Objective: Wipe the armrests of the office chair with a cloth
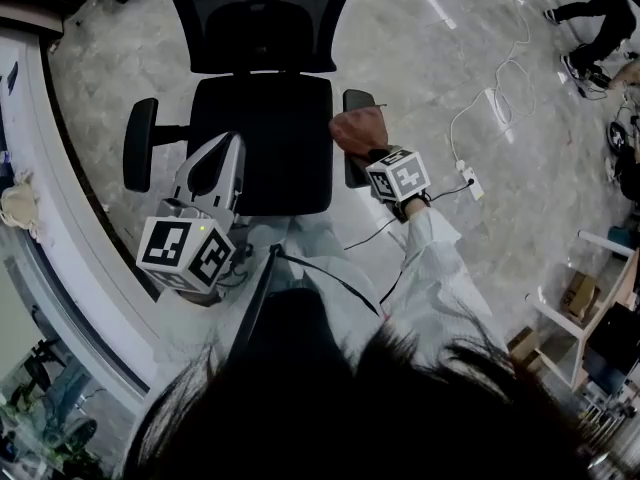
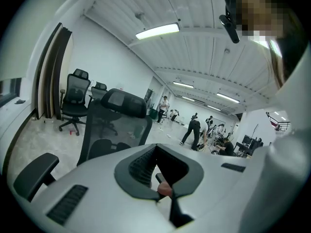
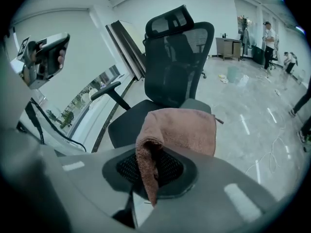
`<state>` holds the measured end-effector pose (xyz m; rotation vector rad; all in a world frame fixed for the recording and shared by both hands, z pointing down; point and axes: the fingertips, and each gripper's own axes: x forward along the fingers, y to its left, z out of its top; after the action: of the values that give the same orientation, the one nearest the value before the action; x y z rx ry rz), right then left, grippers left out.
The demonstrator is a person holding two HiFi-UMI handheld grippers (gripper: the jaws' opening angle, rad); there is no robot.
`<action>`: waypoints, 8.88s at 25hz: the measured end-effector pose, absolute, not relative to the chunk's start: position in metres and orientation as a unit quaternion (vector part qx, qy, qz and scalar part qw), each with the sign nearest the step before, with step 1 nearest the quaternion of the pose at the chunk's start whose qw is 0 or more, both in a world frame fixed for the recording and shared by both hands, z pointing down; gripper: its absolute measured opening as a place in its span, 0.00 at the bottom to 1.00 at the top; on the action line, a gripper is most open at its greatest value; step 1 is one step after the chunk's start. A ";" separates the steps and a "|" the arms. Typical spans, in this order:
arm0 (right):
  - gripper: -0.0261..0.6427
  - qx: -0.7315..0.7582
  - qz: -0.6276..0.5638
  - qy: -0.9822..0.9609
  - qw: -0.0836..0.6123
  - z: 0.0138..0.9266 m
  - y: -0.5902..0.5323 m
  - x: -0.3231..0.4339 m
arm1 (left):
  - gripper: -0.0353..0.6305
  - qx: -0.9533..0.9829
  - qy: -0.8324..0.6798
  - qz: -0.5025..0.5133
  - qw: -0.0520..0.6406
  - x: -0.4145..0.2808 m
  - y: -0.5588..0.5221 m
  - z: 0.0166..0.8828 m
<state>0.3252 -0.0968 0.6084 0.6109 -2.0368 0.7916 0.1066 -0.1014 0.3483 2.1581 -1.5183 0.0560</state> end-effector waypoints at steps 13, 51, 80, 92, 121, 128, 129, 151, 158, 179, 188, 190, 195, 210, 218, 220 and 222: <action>0.11 0.283 0.359 -0.838 0.298 0.573 -0.010 0.353 | 0.06 0.825 -0.520 0.001 0.222 0.152 -0.101 0.316; 0.11 0.165 0.205 -0.964 -0.039 0.310 -0.071 0.133 | 0.06 0.649 -0.735 -0.083 0.179 -0.150 0.037 0.273; 0.11 0.363 0.255 -0.895 0.051 0.413 -0.089 -0.201 | 0.06 0.834 -0.509 -0.005 0.213 -0.405 -0.082 0.304; 0.11 0.359 0.203 -0.854 0.316 0.547 -0.201 -0.245 | 0.06 0.804 -0.536 -0.005 0.258 -0.438 -0.075 0.347; 0.11 0.209 0.215 -0.841 0.450 0.598 0.030 -0.247 | 0.06 0.834 -0.490 -0.019 0.252 -0.377 -0.062 0.335; 0.11 0.191 0.209 -0.846 0.452 0.592 0.028 -0.231 | 0.06 0.827 -0.503 -0.020 0.252 -0.366 -0.056 0.329; 0.11 0.190 0.207 -0.846 0.453 0.592 0.020 -0.229 | 0.06 0.823 -0.508 -0.020 0.252 -0.368 -0.054 0.329; 0.11 0.181 0.176 -0.813 0.525 0.626 -0.126 -0.301 | 0.06 0.724 -0.635 -0.032 0.268 -0.498 -0.003 0.357; 0.11 0.139 0.183 -0.833 0.503 0.613 -0.047 -0.306 | 0.06 0.749 -0.607 -0.038 0.262 -0.474 -0.009 0.349; 0.11 0.108 0.258 -0.847 0.452 0.592 0.055 -0.264 | 0.06 0.789 -0.553 -0.048 0.265 -0.401 -0.025 0.331; 0.11 0.193 0.292 -0.836 0.423 0.602 -0.071 -0.255 | 0.06 0.758 -0.592 -0.039 0.272 -0.441 -0.024 0.347; 0.11 0.215 0.292 -0.831 0.421 0.605 -0.100 -0.251 | 0.06 0.749 -0.601 -0.038 0.274 -0.450 -0.022 0.350; 0.11 0.263 0.272 -0.819 0.432 0.609 -0.161 -0.250 | 0.06 0.728 -0.626 -0.037 0.277 -0.468 -0.012 0.357; 0.11 0.173 0.298 -0.822 0.454 0.614 -0.064 -0.276 | 0.06 0.756 -0.595 -0.046 0.268 -0.449 -0.023 0.345; 0.11 0.148 0.322 -0.833 0.425 0.600 0.025 -0.250 | 0.06 0.796 -0.547 -0.051 0.254 -0.397 -0.032 0.326; 0.11 0.154 0.332 -0.834 0.413 0.598 0.038 -0.246 | 0.06 0.807 -0.532 -0.050 0.251 -0.384 -0.034 0.323; 0.11 0.159 0.342 -0.835 0.401 0.596 0.047 -0.243 | 0.06 0.814 -0.522 -0.049 0.249 -0.373 -0.035 0.320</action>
<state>-0.2431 0.0466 0.5962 0.4031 -2.1101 0.8658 -0.3732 -0.0354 0.3197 2.2185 -1.4210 -0.1341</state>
